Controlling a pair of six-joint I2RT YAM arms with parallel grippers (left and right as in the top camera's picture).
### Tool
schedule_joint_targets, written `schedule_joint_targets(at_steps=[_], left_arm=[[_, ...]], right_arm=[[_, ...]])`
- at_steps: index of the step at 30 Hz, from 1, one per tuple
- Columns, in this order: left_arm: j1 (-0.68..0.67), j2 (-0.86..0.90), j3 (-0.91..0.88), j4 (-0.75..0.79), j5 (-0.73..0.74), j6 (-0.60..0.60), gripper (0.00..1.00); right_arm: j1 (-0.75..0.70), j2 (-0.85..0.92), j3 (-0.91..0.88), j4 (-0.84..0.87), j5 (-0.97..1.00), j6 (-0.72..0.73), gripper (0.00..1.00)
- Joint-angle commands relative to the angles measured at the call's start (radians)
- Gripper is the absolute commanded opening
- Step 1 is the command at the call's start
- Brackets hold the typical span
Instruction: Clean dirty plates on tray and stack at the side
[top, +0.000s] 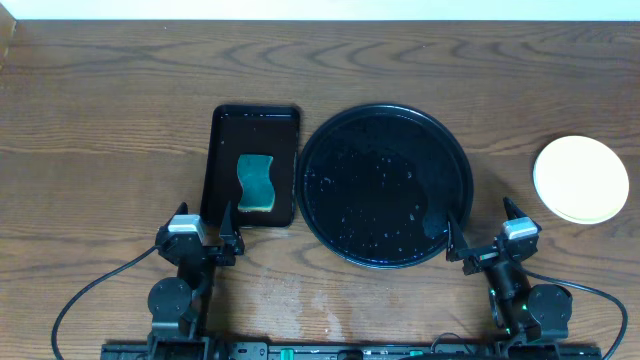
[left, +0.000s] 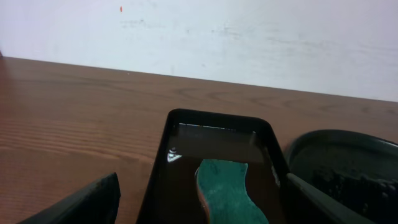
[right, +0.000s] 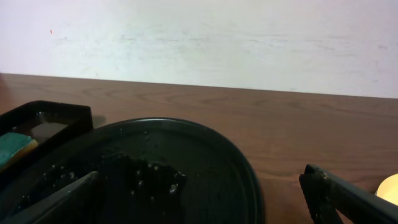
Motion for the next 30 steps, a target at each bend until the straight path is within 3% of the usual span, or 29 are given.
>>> schedule_joint_targets(at_steps=[1,30], left_arm=[[0.005,0.002,-0.006,-0.046,0.011,0.014,0.82],[0.006,-0.017,-0.006,-0.047,0.01,0.014,0.82]], right_arm=[[-0.012,-0.005,-0.003,-0.001,0.006,0.004,0.99],[-0.012,-0.005,-0.003,-0.001,0.006,0.004,0.99]])
